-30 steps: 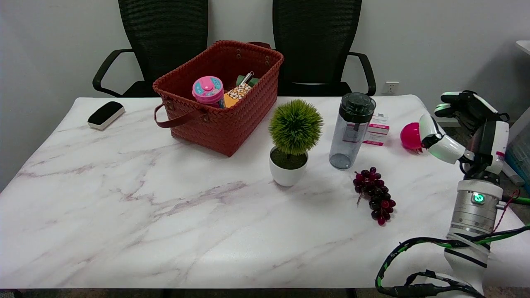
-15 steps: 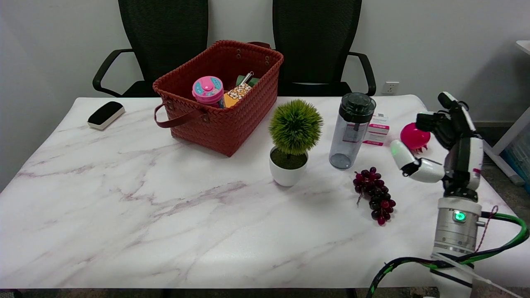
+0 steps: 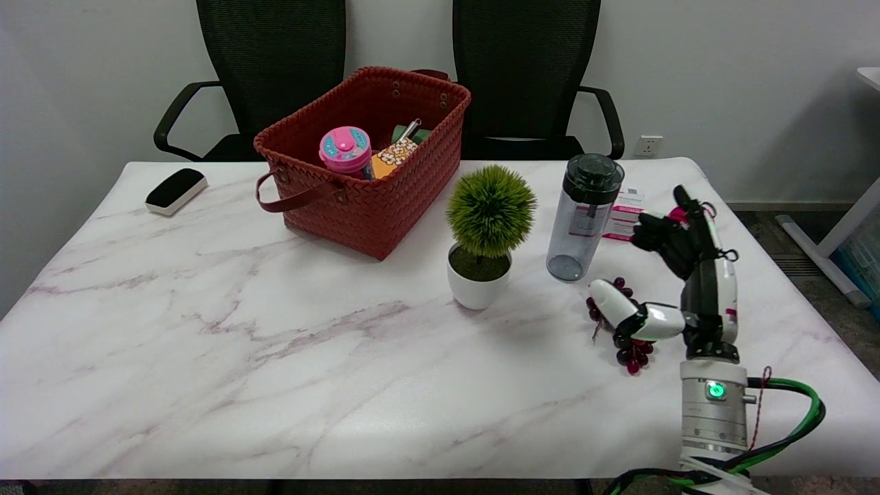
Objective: Pick up the potted plant.
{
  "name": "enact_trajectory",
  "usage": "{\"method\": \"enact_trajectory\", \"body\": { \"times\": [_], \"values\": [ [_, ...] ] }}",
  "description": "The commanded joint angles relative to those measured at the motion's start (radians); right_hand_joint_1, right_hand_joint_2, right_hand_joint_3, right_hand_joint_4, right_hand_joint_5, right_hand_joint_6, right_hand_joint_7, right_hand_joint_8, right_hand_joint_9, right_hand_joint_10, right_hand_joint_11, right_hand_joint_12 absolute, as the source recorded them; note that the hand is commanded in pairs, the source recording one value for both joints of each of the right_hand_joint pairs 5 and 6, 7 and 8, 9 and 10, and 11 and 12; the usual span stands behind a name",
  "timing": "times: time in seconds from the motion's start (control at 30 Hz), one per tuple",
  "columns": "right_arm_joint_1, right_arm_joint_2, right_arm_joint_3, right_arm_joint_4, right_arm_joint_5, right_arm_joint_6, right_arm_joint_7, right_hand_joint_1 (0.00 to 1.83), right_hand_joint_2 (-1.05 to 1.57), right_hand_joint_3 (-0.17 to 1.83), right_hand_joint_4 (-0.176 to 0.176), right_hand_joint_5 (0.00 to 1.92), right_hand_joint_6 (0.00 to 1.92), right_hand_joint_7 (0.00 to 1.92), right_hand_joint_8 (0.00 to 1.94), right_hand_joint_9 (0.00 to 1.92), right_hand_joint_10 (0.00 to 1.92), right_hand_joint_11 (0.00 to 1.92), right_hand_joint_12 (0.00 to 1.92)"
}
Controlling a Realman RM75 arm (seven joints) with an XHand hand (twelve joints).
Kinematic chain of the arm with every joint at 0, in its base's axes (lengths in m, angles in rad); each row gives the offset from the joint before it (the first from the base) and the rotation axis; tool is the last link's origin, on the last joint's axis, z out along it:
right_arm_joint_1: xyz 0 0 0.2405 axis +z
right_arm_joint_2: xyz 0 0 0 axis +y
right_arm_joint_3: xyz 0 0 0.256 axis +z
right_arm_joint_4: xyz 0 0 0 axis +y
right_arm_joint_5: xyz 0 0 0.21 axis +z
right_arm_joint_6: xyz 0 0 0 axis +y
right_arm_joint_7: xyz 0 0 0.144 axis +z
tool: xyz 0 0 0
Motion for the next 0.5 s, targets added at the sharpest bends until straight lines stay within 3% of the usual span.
{"method": "enact_trajectory", "body": {
  "times": [0.03,0.5],
  "values": [
    [0.031,-0.028,-0.136,-0.045,0.003,-0.112,0.056,1.07,-0.03,0.81,0.0,0.2,0.2,0.56,0.56,0.61,0.61,0.64,0.64],
    [0.113,-0.021,-0.126,-0.107,0.011,-0.286,0.179,1.06,-0.04,0.8,0.0,0.18,0.18,0.54,0.54,0.59,0.59,0.62,0.62]
  ]
}}
